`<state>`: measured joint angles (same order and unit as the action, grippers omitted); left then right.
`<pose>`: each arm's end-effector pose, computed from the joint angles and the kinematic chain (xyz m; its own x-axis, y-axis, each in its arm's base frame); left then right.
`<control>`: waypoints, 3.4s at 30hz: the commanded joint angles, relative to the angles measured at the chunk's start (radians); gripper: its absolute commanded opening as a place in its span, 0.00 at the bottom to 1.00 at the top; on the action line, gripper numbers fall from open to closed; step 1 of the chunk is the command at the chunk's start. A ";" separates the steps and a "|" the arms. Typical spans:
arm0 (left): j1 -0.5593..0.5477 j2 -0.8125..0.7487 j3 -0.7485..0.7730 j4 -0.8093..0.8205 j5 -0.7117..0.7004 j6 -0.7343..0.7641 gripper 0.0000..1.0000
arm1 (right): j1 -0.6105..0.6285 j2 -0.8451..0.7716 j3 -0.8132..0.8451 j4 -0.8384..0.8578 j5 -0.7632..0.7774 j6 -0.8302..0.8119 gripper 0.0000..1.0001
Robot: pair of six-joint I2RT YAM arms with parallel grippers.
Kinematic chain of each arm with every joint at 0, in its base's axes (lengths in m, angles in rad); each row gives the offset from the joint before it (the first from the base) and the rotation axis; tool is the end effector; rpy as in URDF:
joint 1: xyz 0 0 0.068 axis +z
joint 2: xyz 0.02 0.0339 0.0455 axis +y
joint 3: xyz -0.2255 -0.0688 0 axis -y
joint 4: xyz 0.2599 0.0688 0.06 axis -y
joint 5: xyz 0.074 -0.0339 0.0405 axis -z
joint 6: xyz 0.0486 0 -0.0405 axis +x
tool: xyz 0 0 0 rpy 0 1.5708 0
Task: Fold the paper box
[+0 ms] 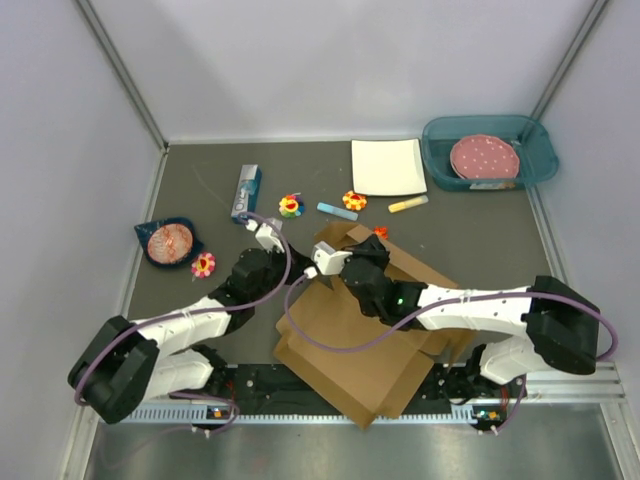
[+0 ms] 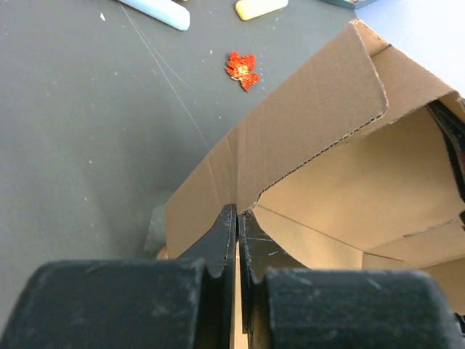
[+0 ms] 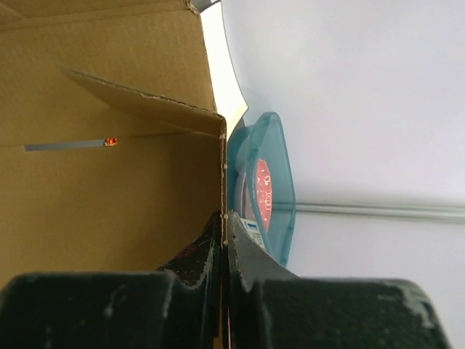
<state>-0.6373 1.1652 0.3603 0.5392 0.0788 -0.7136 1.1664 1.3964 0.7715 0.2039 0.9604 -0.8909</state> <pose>0.2168 -0.1653 0.1428 -0.5878 -0.3767 -0.7160 0.3565 0.6738 -0.6472 0.1624 0.2783 0.1906 0.0799 -0.9463 -0.3134 -0.2713 0.2819 -0.9203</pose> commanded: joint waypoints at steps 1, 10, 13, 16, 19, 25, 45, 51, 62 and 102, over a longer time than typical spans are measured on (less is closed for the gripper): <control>-0.018 -0.062 -0.012 0.084 0.084 -0.090 0.00 | 0.029 0.004 -0.027 0.106 0.046 -0.003 0.00; -0.117 -0.081 0.023 0.019 0.056 -0.110 0.00 | 0.032 0.006 -0.029 0.123 0.070 -0.016 0.00; -0.148 -0.056 -0.018 0.047 0.042 -0.132 0.00 | 0.038 0.004 -0.035 0.124 0.069 -0.017 0.00; -0.166 -0.030 -0.064 0.074 0.036 -0.150 0.00 | 0.045 0.003 -0.046 0.126 0.069 -0.016 0.00; -0.170 -0.007 -0.090 0.068 0.035 -0.146 0.03 | 0.050 -0.005 -0.054 0.129 0.075 -0.016 0.00; -0.170 0.027 -0.093 0.053 0.061 -0.126 0.08 | 0.062 -0.017 -0.081 0.121 0.092 0.007 0.00; -0.170 -0.088 -0.166 -0.070 0.073 -0.101 0.40 | 0.119 -0.043 -0.135 0.052 0.138 0.099 0.00; -0.168 -0.280 -0.158 -0.208 -0.037 -0.073 0.41 | 0.125 -0.039 -0.135 0.048 0.139 0.102 0.00; -0.061 -0.106 0.015 -0.116 -0.216 -0.032 0.45 | 0.136 -0.022 -0.124 0.014 0.135 0.128 0.00; -0.047 0.215 0.056 0.275 0.200 0.062 0.58 | 0.151 -0.017 -0.112 -0.043 0.118 0.184 0.00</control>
<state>-0.6823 1.3548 0.4530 0.6353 0.1932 -0.6769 1.2858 1.3548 0.6762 0.2535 1.1515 -0.8307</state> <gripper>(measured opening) 0.556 0.009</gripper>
